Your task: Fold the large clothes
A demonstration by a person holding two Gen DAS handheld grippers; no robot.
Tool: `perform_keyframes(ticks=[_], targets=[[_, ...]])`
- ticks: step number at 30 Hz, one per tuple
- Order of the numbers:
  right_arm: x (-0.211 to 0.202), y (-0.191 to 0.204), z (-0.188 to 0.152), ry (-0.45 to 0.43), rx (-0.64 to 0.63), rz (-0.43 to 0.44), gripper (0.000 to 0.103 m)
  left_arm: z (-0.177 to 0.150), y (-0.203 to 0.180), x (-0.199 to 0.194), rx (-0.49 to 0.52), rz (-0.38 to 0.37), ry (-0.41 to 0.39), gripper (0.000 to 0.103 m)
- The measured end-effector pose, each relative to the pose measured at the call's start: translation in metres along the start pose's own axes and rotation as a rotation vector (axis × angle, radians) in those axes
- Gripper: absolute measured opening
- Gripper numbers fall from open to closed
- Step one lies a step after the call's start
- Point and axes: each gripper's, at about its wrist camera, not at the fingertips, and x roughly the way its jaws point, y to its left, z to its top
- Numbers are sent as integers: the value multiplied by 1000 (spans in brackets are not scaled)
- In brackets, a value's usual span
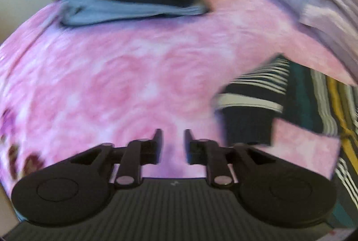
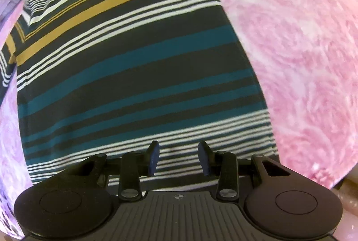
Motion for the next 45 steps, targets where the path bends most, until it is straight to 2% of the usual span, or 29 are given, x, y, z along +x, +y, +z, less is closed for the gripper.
perform_keyframes(ticks=[4, 7, 10, 12, 13, 14, 15, 17, 19, 21, 23, 24, 26, 27, 28, 29, 32, 36, 39, 42, 45], targets=[[-2, -7, -8, 7, 49, -11, 35, 3, -46, 3, 286, -94, -39, 31], [-2, -8, -13, 11, 72, -6, 35, -13, -82, 7, 524, -114, -74, 41], [0, -6, -19, 18, 76, -7, 35, -38, -116, 28, 786, -44, -93, 43], [1, -3, -23, 25, 77, -6, 35, -48, -127, 49, 881, 28, -85, 46], [2, -1, -24, 30, 78, -6, 35, -49, -125, 55, 891, 35, -102, 46], [3, 0, -24, 33, 79, -6, 35, -46, -123, 58, 876, 23, -121, 35], [3, 1, -25, 33, 79, -7, 35, -39, -121, 59, 845, 3, -115, 5], [1, 3, -25, 26, 72, -8, 35, -20, -107, 58, 728, 22, -136, 4], [-2, 4, -23, 15, 65, -11, 35, 9, -80, 47, 533, 47, -198, 4], [-5, 5, -21, 1, 68, -12, 35, 39, -41, 41, 315, 110, -222, 5], [-6, 5, -18, -11, 76, -12, 35, 65, -1, 49, 127, 161, -152, 5], [-6, 5, -17, -14, 78, -12, 35, 74, 14, 54, 61, 214, -123, 5], [-6, 2, -14, -19, 81, -12, 35, 81, 35, 56, -11, 259, -103, 14], [-5, -1, -12, -22, 83, -13, 35, 82, 41, 53, -22, 282, -99, 18], [-5, -4, -11, -26, 87, -13, 35, 81, 43, 50, -22, 295, -95, 27], [-3, -7, -10, -29, 91, -10, 35, 77, 43, 45, -25, 296, -93, 28], [-2, -21, -5, -41, 96, -9, 35, 56, 21, 33, 8, 219, -47, 29], [1, -51, 11, -77, 105, -11, 35, 10, -46, 10, 62, 1, 57, 35], [-6, -85, 35, -158, 111, 3, 35, -32, -110, -11, 91, -170, 114, 36], [-11, -127, 76, -242, 120, 23, 35, -66, -171, -26, 116, -285, 126, 36], [-15, -176, 127, -353, 149, 81, 35, -88, -217, -35, 135, -317, 107, 36]])
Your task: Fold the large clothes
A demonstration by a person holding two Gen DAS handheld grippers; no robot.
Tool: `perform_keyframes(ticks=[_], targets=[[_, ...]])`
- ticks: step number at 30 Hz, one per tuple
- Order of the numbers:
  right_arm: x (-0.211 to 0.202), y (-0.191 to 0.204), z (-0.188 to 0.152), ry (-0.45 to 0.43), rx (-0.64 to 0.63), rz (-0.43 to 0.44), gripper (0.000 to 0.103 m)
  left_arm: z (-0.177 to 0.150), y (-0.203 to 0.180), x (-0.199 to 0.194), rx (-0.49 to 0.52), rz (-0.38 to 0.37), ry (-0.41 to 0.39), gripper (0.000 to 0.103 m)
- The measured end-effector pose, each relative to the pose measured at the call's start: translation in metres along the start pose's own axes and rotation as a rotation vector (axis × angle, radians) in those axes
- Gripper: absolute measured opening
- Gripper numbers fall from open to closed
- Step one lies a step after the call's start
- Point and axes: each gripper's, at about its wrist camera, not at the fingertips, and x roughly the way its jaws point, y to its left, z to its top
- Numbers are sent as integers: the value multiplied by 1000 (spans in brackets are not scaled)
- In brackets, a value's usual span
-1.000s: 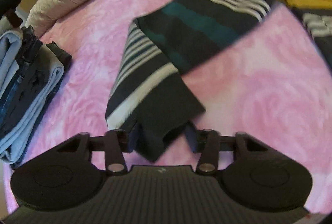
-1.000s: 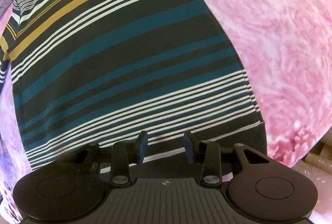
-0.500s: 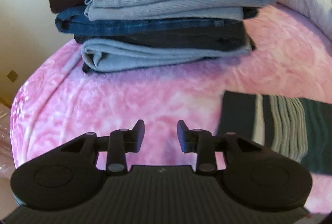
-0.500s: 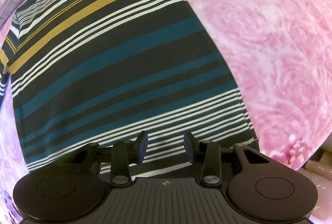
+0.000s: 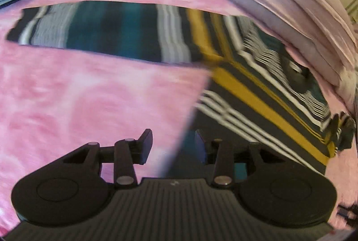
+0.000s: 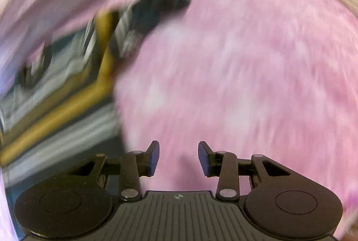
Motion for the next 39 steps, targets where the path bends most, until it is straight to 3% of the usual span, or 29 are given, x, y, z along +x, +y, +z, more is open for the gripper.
perform_keyframes(ticks=[4, 8, 11, 16, 17, 19, 22, 24, 25, 28, 31, 32, 34, 36, 39], targets=[[15, -18, 91, -132, -34, 60, 35, -19, -55, 10, -14, 19, -19, 36], [36, 14, 181, -254, -165, 128, 37, -33, -84, 10, -51, 63, -42, 37], [72, 58, 233, -223, -278, 129, 41, -42, -100, 6, -79, 89, -57, 37], [135, 83, 274, -123, -344, 3, 37, -52, -115, -10, -74, 127, -81, 42], [142, 76, 275, -109, -328, -20, 3, -52, -117, -12, -68, 134, -82, 42], [129, 46, 271, -169, -238, 32, 5, -54, -118, -18, -65, 148, -89, 42], [63, -19, 246, -425, -28, 211, 5, -56, -117, -28, -70, 147, -102, 42], [18, -66, 210, -557, 62, 233, 5, -58, -118, -27, -75, 146, -91, 42], [4, -88, 191, -574, 106, 232, 5, -60, -120, -25, -78, 142, -81, 42], [-3, -150, 126, -476, 291, 155, 6, -67, -126, -13, -80, 123, -37, 42], [26, -196, 68, -148, 377, -40, 12, -74, -138, 0, -64, 114, 3, 41], [30, -207, 54, -94, 402, -66, 13, -75, -141, 1, -59, 105, 6, 42], [25, -225, 40, -106, 441, -63, 20, -74, -146, 0, -33, 94, 4, 42], [15, -233, 45, -174, 415, -61, 43, -72, -148, -2, -5, 104, -1, 42], [8, -243, 65, -255, 361, -67, 50, -69, -146, -6, -7, 113, -7, 42]])
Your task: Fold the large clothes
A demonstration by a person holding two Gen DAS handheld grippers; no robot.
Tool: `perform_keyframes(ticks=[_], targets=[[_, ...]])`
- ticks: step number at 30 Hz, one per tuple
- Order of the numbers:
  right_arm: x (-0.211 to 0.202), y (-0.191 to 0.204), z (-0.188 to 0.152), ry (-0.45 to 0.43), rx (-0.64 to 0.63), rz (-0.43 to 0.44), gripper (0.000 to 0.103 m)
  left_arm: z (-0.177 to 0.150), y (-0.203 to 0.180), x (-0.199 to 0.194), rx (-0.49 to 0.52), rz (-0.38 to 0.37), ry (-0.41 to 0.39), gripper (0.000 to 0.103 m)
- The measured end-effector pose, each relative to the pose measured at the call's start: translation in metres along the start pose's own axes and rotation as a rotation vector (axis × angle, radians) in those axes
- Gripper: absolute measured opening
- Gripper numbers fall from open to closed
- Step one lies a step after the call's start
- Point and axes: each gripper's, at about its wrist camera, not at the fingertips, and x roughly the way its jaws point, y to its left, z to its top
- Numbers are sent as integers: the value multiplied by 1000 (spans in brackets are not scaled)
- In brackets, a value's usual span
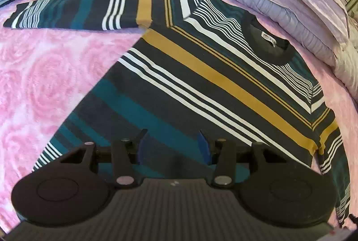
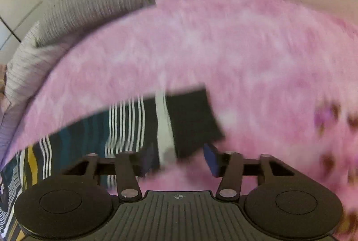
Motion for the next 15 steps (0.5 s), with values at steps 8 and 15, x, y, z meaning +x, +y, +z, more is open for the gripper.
perform_keyframes(ticks=[8, 15], targets=[[57, -4, 23, 43, -12, -44, 0, -14, 12, -4, -16, 21, 10, 42], [47, 0, 47, -152, -144, -208, 0, -26, 28, -10, 48, 37, 17, 42]])
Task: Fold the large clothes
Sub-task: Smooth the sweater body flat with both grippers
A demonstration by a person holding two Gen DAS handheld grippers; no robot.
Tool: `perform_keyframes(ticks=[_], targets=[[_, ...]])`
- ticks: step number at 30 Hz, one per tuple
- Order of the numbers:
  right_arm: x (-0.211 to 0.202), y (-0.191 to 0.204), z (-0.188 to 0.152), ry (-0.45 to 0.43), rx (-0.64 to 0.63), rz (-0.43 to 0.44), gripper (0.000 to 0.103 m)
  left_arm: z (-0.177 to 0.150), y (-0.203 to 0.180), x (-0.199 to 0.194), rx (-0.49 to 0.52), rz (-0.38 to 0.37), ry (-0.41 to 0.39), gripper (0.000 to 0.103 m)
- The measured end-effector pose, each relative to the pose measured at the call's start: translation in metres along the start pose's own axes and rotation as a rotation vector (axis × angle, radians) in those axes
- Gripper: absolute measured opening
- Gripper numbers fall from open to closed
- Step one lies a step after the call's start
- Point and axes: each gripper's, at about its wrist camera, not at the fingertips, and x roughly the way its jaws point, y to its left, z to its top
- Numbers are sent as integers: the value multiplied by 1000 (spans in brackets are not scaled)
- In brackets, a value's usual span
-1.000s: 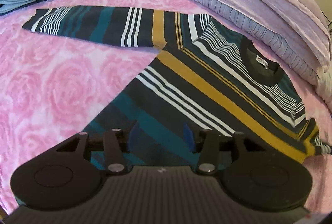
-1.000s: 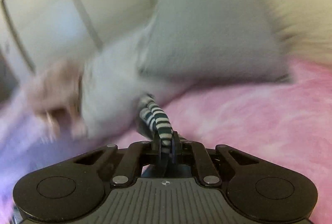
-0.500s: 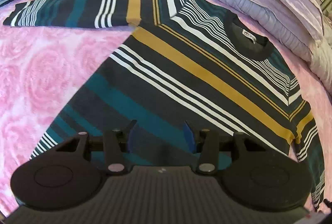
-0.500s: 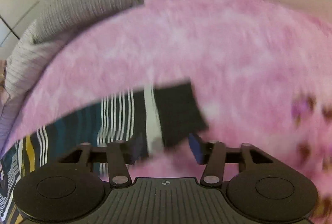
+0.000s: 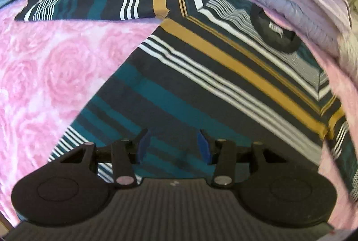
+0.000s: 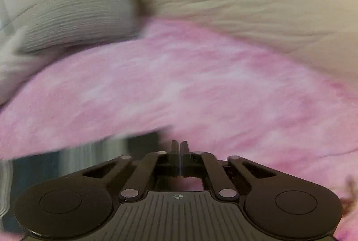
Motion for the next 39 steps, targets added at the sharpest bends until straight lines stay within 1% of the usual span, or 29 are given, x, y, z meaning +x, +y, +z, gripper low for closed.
perform_keyframes(ticks=[1, 2, 3, 4, 6, 7, 8, 10, 12, 14, 16, 18, 19, 20, 21, 22, 24, 25, 26, 27, 28, 30, 31, 32, 33, 35, 36, 37, 39], targets=[[9, -5, 3, 54, -2, -26, 0, -2, 3, 2, 20, 17, 10, 42], [20, -9, 5, 140, 12, -38, 0, -5, 7, 5, 36, 38, 25, 42], [22, -12, 7, 181, 39, -59, 0, -7, 12, 6, 46, 52, 35, 42], [13, -12, 7, 164, 53, -55, 1, -8, 17, 6, 52, 59, 39, 42], [-17, 3, 2, 108, 3, 17, 21, -10, 28, 2, 65, 66, 26, 42], [-31, 14, -5, 95, -31, 51, 43, -10, 32, 0, 73, 67, 19, 42], [-48, 28, -17, 92, -73, 93, 55, -10, 36, -1, 87, 66, 12, 42], [-76, 67, -46, 129, -194, 203, 55, -9, 41, -1, 128, 64, 2, 42], [-110, 113, -86, 196, -374, 337, 54, -5, 43, 0, 171, 50, -12, 42], [-150, 155, -130, 209, -522, 456, 54, -2, 41, 4, 223, 29, -29, 42], [-188, 191, -172, 214, -646, 581, 54, 0, 39, 12, 303, -8, -42, 42], [-219, 217, -214, 199, -746, 653, 54, -3, 39, 22, 382, -36, -41, 42], [-233, 228, -238, 199, -793, 664, 54, -6, 39, 28, 415, -44, -34, 42], [-239, 234, -256, 199, -822, 659, 54, -10, 42, 34, 458, -51, -22, 42], [-245, 238, -276, 200, -843, 634, 54, -16, 46, 40, 504, -55, -12, 42], [-251, 237, -293, 210, -858, 607, 54, -21, 50, 42, 530, -60, -8, 42], [-253, 228, -328, 237, -880, 533, 54, -38, 64, 37, 593, -104, -43, 42], [-259, 219, -340, 214, -884, 505, 54, -45, 70, 33, 619, -117, -38, 42], [-271, 205, -351, 174, -879, 490, 54, -51, 77, 28, 630, -125, -19, 42], [-278, 195, -360, 180, -868, 464, 55, -59, 88, 22, 623, -137, 11, 42], [-283, 183, -366, 195, -822, 443, 55, -66, 96, 18, 618, -145, 40, 42], [-294, 166, -370, 233, -740, 398, 57, -82, 113, 8, 627, -139, 81, 42], [-299, 164, -373, 276, -744, 361, 57, -87, 117, 1, 636, -137, 86, 42], [-304, 161, -376, 318, -749, 329, 57, -92, 120, -5, 650, -136, 115, 42], [-308, 158, -376, 350, -745, 311, 57, -98, 123, -9, 657, -128, 179, 41], [-310, 157, -374, 495, -732, 269, 57, -102, 129, -21, 644, -118, 243, 38], [-315, 153, -371, 538, -708, 260, 57, -104, 128, -32, 653, -118, 251, 38], [-325, 150, -367, 537, -687, 268, 57, -104, 127, -43, 660, -114, 247, 38], [-349, 148, -353, 519, -655, 311, 57, -98, 120, -78, 652, -132, 207, 38]])
